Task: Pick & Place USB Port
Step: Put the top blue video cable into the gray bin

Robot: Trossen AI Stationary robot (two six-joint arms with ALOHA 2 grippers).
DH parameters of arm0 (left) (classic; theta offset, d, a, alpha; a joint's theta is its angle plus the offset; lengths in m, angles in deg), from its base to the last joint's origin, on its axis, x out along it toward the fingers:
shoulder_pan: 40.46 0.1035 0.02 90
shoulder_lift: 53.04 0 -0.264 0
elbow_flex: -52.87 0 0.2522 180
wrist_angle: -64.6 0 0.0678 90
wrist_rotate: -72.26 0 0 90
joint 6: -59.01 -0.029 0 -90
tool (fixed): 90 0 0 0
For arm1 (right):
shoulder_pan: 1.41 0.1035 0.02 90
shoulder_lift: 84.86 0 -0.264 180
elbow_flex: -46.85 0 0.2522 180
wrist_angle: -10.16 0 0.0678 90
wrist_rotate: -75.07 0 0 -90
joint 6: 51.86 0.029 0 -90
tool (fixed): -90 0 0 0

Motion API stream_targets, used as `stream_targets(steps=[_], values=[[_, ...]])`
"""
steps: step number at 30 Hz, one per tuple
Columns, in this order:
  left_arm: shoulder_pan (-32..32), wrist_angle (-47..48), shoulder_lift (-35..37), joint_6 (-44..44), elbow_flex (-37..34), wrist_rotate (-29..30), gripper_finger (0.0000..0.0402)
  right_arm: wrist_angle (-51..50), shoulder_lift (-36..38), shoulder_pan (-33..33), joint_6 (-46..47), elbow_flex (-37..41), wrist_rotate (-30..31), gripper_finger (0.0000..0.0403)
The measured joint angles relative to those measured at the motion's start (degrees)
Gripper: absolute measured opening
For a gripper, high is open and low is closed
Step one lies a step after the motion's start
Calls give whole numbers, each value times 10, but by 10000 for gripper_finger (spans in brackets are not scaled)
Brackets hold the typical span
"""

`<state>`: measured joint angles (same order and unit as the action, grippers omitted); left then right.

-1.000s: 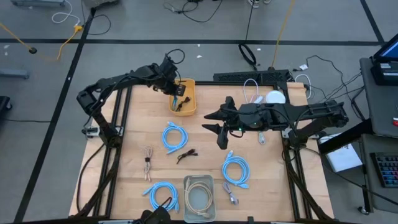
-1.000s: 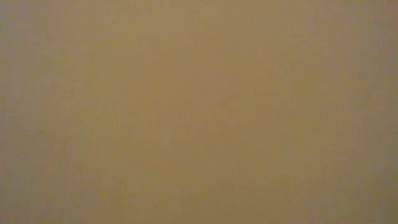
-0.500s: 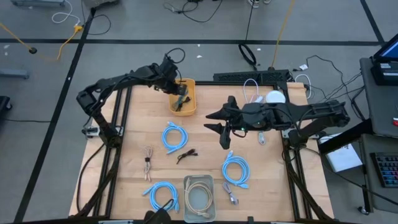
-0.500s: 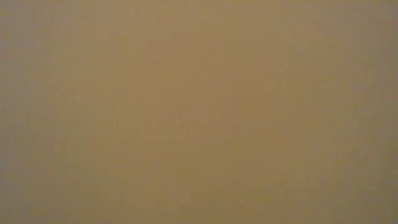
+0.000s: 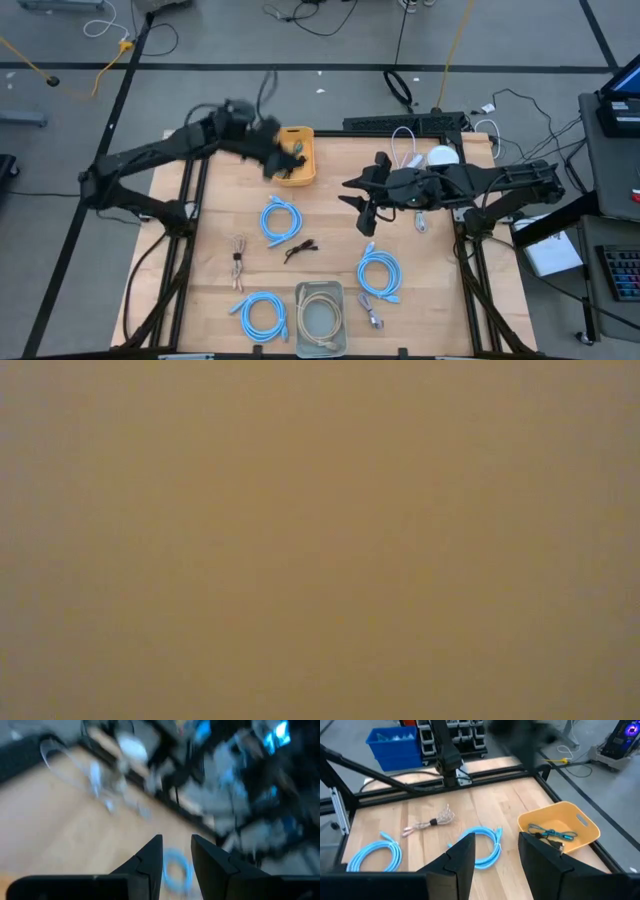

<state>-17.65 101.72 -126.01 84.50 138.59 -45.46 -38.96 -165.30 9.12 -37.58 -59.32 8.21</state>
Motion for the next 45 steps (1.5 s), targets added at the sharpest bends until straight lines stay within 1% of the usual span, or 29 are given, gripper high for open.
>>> stream_targets(steps=[2, 3, 5, 7, 9, 11, 14, 16, 18, 20, 21, 23, 24, 26, 29, 32, 35, 37, 41, 45], values=[[-64, 95, 19, -27, 0, 44, 106, -6, 0, 0, 0, 0, 6, 140], [-101, 141, 23, -35, 0, 76, 106, -9, 0, 0, -2, 0, 10, 140], [-179, 222, 23, -35, -1, 162, 106, -14, 0, 0, -9, 0, 11, 140], [-252, 284, 22, -13, -4, 250, 106, -18, 0, -4, -19, 0, 11, 140], [-309, 319, 20, 16, -12, 329, 103, -21, 0, -9, -30, 0, 9, 139], [-351, 346, 18, 50, -32, 389, 95, -30, 0, -17, -56, 1, 9, 139], [-390, 356, 18, 96, -73, 443, 78, -31, 1, -36, -107, 30, 9, 138], [-404, 358, 19, 109, -106, 462, 64, -36, -2, -55, -113, 63, 5, 135], [-414, 347, 18, 108, -143, 468, 51, -42, -11, -78, -92, 100, -23, 133], [-416, 317, 18, 86, -178, 455, 41, -39, -18, -101, -35, 141, -81, 132], [-415, 304, 18, 75, -193, 445, 38, -24, -21, -111, -2, 164, -122, 133], [-414, 297, 17, 55, -218, 432, 39, 41, -23, -123, 51, 208, -205, 135], [-411, 297, 17, 44, -224, 422, 44, 76, -23, -125, 74, 228, -237, 137], [-401, 296, 18, 15, -231, 398, 64, 136, -20, -123, 115, 263, -273, 138], [-394, 264, 18, -54, -231, 384, 107, 202, -12, -112, 158, 293, -279, 138], [-392, 212, 17, -146, -231, 383, 154, 235, -7, -108, 180, 303, -276, 135], [-383, 164, -11, -206, -230, 383, 193, 271, -6, -107, 196, 303, -277, 134], [-377, 163, -35, -230, -230, 383, 212, 292, -2, -104, 203, 303, -275, 134], [-365, 169, -102, -252, -227, 381, 226, 318, 7, -98, 208, 303, -275, 134], [-347, 179, -153, -253, -216, 384, 218, 317, 17, -90, 211, 303, -259, 134]])
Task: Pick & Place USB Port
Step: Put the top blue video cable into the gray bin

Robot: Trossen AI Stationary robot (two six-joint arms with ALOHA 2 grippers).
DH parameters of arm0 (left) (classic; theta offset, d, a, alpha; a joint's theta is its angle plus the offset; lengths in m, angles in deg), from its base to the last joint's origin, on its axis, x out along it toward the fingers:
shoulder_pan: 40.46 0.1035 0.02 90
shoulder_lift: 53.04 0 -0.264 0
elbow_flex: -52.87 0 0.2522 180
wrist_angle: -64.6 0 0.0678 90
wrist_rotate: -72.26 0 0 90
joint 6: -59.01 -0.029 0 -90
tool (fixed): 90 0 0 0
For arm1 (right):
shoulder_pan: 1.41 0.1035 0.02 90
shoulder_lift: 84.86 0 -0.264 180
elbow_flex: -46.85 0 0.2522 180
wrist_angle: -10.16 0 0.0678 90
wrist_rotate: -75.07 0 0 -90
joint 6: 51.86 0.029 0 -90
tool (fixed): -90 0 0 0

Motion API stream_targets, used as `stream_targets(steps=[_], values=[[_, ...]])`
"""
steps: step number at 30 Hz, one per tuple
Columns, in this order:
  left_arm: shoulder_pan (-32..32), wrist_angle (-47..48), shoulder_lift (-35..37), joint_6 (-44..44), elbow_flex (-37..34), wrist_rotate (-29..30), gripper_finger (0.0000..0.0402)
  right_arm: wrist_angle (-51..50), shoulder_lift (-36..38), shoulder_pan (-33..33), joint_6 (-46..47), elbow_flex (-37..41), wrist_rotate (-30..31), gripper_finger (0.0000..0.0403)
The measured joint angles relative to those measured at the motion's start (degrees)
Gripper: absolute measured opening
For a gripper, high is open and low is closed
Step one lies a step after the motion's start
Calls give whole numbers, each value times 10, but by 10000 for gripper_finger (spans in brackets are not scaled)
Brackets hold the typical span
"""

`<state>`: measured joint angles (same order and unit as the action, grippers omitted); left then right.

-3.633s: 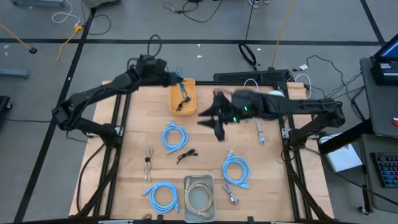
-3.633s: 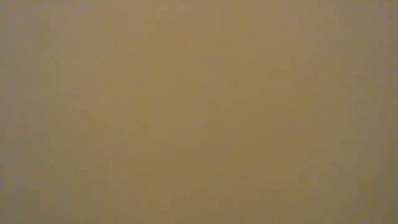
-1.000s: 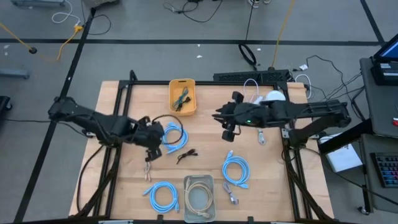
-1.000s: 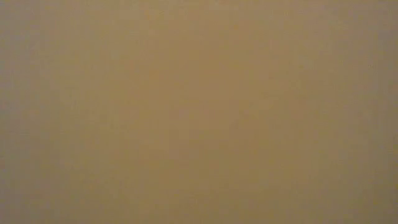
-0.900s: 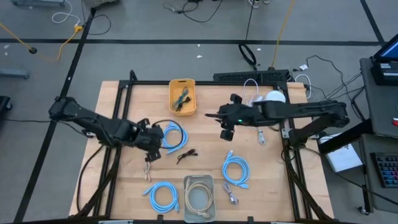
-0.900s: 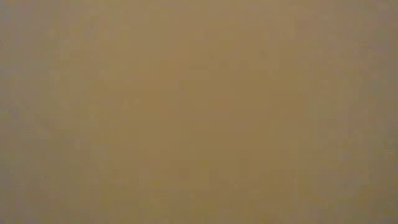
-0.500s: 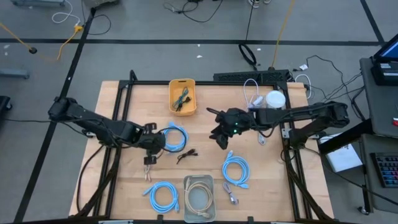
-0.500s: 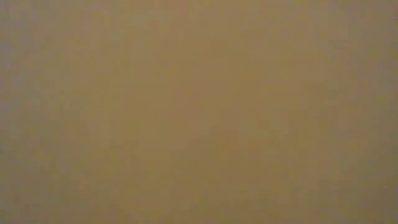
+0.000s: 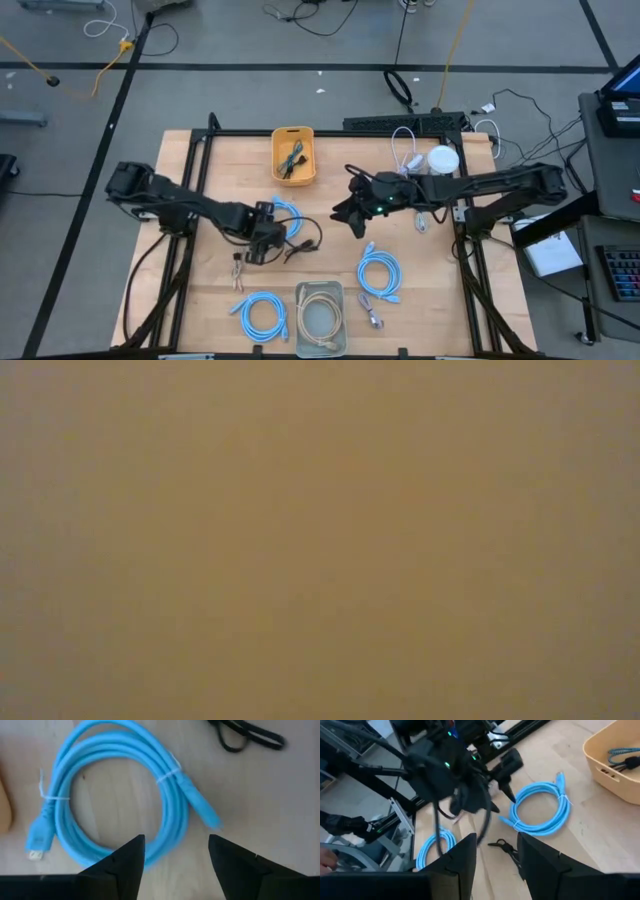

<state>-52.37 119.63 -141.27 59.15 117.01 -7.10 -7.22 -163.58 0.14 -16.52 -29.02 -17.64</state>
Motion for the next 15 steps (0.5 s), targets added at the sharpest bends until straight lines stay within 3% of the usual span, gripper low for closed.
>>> stream_targets(steps=[9, 15], values=[[51, -14, -18, -23, 15, 10, 151, 0, 18, 12, -1, 0, 27, 134], [73, 22, -18, -10, 14, -53, 128, 0, 24, 12, 0, 0, 27, 134]])
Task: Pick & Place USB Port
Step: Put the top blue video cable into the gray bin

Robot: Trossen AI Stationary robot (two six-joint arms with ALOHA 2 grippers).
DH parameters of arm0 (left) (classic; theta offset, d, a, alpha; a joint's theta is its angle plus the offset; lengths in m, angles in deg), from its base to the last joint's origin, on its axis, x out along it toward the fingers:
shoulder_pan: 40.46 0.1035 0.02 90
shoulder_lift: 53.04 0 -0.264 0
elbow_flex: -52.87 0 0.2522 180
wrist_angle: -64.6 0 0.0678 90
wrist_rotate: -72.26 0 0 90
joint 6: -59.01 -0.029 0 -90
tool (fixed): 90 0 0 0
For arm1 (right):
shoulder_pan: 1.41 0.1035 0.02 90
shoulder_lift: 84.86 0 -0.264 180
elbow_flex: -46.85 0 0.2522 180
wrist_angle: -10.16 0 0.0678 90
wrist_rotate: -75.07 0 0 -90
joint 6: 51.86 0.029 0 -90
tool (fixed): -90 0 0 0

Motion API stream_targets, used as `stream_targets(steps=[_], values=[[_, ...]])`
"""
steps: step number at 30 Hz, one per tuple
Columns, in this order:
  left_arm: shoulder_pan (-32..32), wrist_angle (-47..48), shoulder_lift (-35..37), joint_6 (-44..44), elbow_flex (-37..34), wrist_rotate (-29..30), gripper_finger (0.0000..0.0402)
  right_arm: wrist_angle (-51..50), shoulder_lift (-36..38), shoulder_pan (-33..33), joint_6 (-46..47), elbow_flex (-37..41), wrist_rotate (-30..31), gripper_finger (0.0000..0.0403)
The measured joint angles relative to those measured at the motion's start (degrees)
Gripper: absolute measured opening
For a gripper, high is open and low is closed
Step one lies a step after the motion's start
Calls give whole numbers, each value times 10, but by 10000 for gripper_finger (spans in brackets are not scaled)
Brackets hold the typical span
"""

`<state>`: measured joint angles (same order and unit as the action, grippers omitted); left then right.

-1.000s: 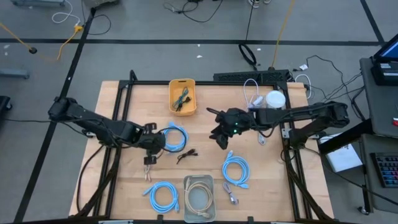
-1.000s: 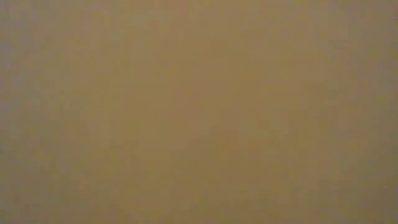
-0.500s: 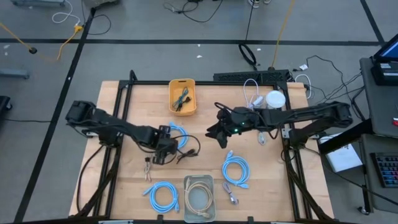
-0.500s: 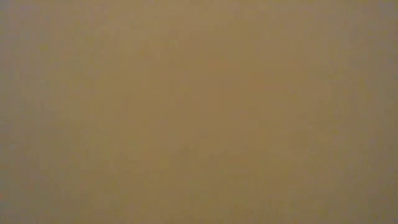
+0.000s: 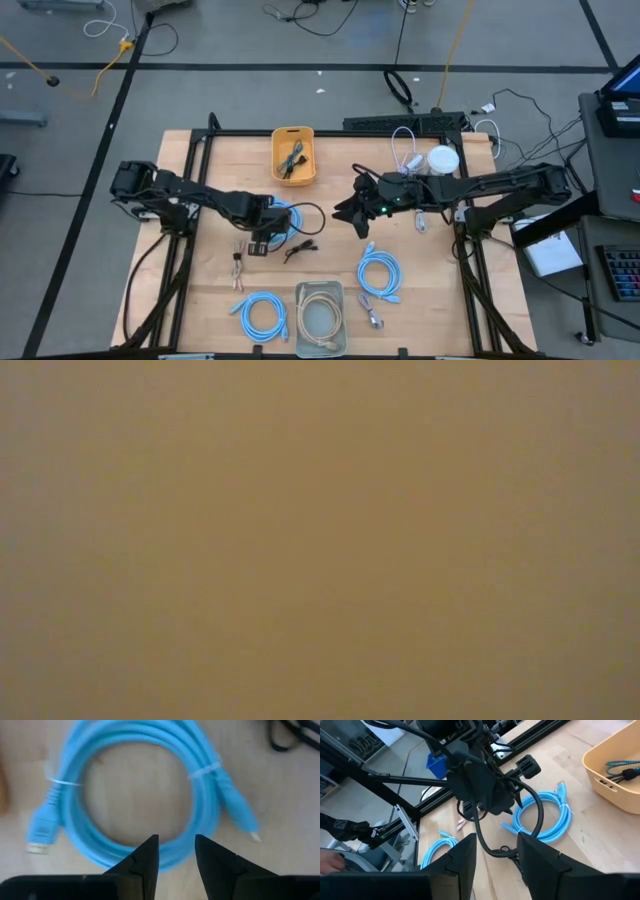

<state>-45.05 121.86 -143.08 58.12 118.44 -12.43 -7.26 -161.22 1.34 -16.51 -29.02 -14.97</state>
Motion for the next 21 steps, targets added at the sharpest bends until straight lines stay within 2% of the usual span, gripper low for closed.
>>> stream_targets(steps=[14, 21], values=[[-21, -16, 0, 0, -1, -9, 168, 0, 0, 4, 4, 0, 2, 134], [-21, -17, 0, 12, -1, -25, 170, 0, 0, 4, 8, 0, 2, 134]])
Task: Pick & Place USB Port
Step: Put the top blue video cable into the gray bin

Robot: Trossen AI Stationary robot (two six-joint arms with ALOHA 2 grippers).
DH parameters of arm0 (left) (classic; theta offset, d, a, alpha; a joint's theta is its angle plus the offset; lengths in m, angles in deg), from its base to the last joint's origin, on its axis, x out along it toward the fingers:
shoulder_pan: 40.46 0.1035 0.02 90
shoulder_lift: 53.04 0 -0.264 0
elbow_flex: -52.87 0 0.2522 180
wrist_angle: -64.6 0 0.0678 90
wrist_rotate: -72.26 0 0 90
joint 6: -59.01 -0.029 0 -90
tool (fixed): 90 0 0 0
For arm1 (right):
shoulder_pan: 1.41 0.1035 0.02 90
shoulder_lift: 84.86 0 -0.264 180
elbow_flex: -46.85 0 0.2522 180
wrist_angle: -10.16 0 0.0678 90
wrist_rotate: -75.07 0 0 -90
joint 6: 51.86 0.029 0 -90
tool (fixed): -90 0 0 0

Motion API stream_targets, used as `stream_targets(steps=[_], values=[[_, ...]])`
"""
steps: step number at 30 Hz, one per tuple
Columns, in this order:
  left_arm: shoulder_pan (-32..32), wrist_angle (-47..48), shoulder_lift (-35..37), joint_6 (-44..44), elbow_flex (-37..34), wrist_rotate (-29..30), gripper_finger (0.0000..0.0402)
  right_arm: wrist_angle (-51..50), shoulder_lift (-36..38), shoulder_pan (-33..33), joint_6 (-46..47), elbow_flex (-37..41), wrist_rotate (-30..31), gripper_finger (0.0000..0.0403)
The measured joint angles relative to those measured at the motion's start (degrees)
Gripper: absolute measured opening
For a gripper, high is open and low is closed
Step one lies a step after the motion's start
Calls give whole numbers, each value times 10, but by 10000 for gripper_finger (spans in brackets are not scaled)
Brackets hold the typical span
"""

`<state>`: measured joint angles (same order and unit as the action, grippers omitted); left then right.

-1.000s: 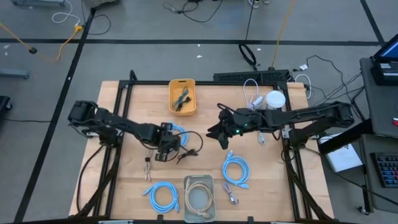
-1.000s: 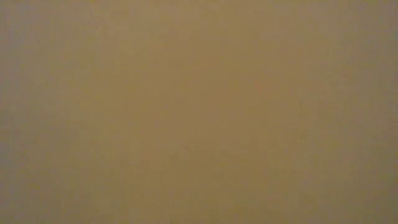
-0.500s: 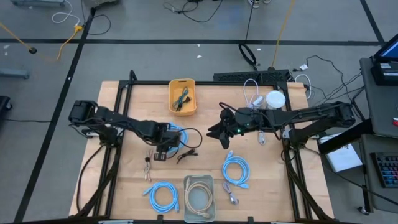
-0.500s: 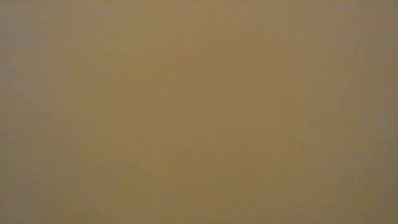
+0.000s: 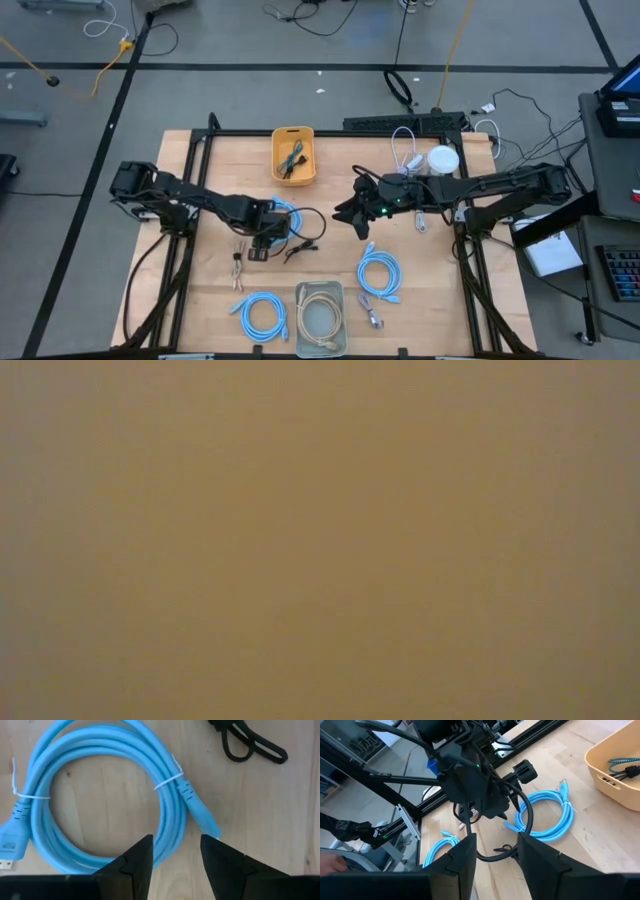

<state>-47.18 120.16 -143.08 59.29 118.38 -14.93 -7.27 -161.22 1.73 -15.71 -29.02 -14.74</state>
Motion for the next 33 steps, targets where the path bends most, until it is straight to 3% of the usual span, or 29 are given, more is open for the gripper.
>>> stream_targets(steps=[8, 15, 18, 21, 23, 28, 33], values=[[-4, -34, -23, 34, -21, -33, 170, 3, 0, 4, 4, 0, -1, 134], [-15, -57, -44, 52, -24, -28, 166, 11, 0, 9, 6, 0, 0, 134], [-16, -57, -42, 67, -23, -14, 132, 13, 0, 9, 6, 0, 0, 134], [-10, -48, -36, 85, -14, -9, 66, 14, 0, 9, 5, 0, 0, 134], [-7, -34, -36, 95, -2, -16, 31, 15, 0, 9, 4, 0, 0, 134], [-5, 22, -37, 126, 59, -40, 31, 15, 0, 8, 2, 0, 0, 134], [-19, 49, -10, 150, 163, -117, 31, -3, 0, 4, 2, 0, 0, 134]])
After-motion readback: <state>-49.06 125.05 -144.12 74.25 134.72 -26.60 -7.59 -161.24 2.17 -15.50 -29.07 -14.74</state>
